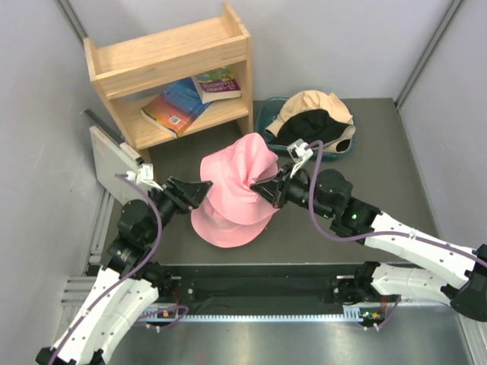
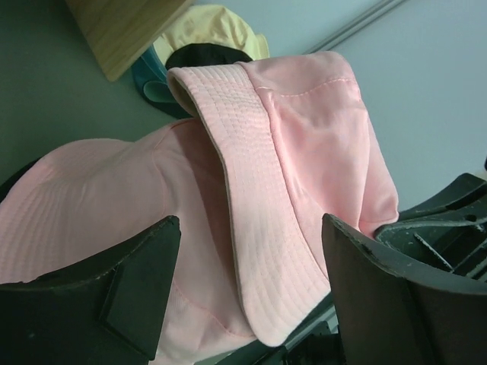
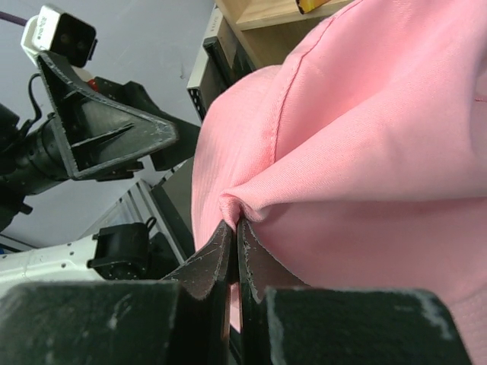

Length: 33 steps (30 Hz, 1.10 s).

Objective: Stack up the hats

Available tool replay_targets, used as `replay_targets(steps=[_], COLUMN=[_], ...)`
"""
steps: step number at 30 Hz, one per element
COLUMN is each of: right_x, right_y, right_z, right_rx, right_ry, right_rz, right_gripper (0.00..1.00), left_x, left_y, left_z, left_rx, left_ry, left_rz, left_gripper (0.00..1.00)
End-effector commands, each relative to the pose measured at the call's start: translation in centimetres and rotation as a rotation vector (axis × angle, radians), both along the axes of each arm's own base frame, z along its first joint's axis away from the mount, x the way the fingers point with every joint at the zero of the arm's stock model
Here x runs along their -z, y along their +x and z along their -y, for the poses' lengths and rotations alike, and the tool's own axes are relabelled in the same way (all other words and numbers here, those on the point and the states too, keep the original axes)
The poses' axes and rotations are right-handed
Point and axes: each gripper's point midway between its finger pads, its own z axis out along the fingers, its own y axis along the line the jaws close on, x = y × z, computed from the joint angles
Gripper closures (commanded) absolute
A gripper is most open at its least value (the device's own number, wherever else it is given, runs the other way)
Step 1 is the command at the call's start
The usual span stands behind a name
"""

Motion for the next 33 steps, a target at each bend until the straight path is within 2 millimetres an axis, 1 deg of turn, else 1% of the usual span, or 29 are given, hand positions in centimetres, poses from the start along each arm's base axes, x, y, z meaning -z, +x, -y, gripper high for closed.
replay_targets(steps=[1, 3, 4, 7, 8, 11, 12, 14, 15, 16, 19, 20, 22, 23, 25, 26, 27, 28, 29, 30, 32, 33], right_x=[-2.8, -2.7, -2.5, -2.6, -2.5, -2.4, -2.5, -2.7, -2.9, -3.0, -3.9, -4.5, -5.0, -5.6, -5.8, -6.2, -6.0, -6.1, -6.6, -6.4, -6.4, -6.3], right_y=[-0.9, -1.0, -1.0, -1.2, -1.2, -1.2, -1.3, -1.3, -1.4, -1.5, -1.6, -1.4, -1.7, -1.6, -1.7, -1.5, -1.3, -1.5, -1.5, -1.5, -1.4, -1.6], right_z=[0.1, 0.1, 0.0, 0.0, 0.0, 0.1, 0.1, 0.2, 0.3, 0.3, 0.4, 0.6, 0.4, 0.3, -0.2, -0.3, -0.7, -0.9, -1.1, -1.5, -2.2, -2.5], right_rx=[-0.010, -0.013, -0.014, -0.016, -0.016, -0.014, -0.013, -0.008, -0.008, -0.010, 0.000, 0.014, 0.010, 0.017, 0.012, 0.022, 0.022, 0.016, 0.016, 0.009, 0.005, -0.002], right_ry=[0.075, 0.074, 0.071, 0.077, 0.074, 0.073, 0.076, 0.076, 0.077, 0.077, 0.075, 0.077, 0.075, 0.076, 0.070, 0.070, 0.059, 0.063, 0.070, 0.068, 0.060, 0.056], right_rz=[0.038, 0.037, 0.035, 0.035, 0.033, 0.033, 0.034, 0.040, 0.044, 0.047, 0.070, 0.087, 0.104, 0.122, 0.132, 0.142, 0.140, 0.143, 0.150, 0.150, 0.151, 0.149], right_gripper=[1.00, 1.00, 1.00, 1.00, 1.00, 1.00, 1.00, 1.00, 1.00, 1.00, 1.00, 1.00, 1.00, 1.00, 1.00, 1.00, 1.00, 1.00, 1.00, 1.00, 1.00, 1.00], left_x=[-4.1, -4.3, -4.0, -3.8, -3.6, -3.7, -3.8, -3.7, -3.7, -3.5, -4.3, -4.9, -5.5, -6.2, -6.1, -6.9, -6.8, -6.4, -7.0, -6.4, -6.4, -5.6], left_y=[0.8, 1.1, 1.4, 1.9, 2.0, 2.4, 2.5, 2.9, 3.0, 3.3, 3.3, 3.3, 3.4, 3.4, 3.9, 4.1, 4.3, 4.6, 4.8, 5.1, 5.7, 5.4], left_z=[1.1, 1.2, 1.4, 1.5, 1.5, 1.3, 1.3, 1.3, 1.4, 1.4, 1.6, 1.5, 1.5, 1.4, 1.8, 1.9, 2.2, 2.7, 2.8, 2.8, 1.7, 1.1], left_rx=[0.041, 0.041, 0.044, 0.036, 0.035, 0.013, 0.010, 0.004, 0.005, 0.002, 0.012, 0.012, 0.011, 0.015, 0.030, 0.034, 0.050, 0.074, 0.075, 0.073, 0.005, -0.013], left_ry=[-0.039, -0.040, -0.035, -0.033, -0.034, -0.044, -0.048, -0.048, -0.044, -0.034, 0.005, 0.022, 0.049, 0.097, 0.146, 0.170, 0.185, 0.201, 0.206, 0.223, 0.247, 0.271], left_rz=[0.141, 0.154, 0.143, 0.141, 0.140, 0.157, 0.165, 0.169, 0.167, 0.163, 0.189, 0.210, 0.245, 0.280, 0.274, 0.293, 0.289, 0.277, 0.284, 0.259, 0.234, 0.203], left_gripper=[0.22, 0.25, 0.26, 0.34, 0.40, 0.49, 0.60, 0.76, 1.00, 1.00, 1.00, 1.00, 1.00, 1.00, 1.00, 1.00, 1.00, 1.00, 1.00, 1.00, 1.00, 1.00])
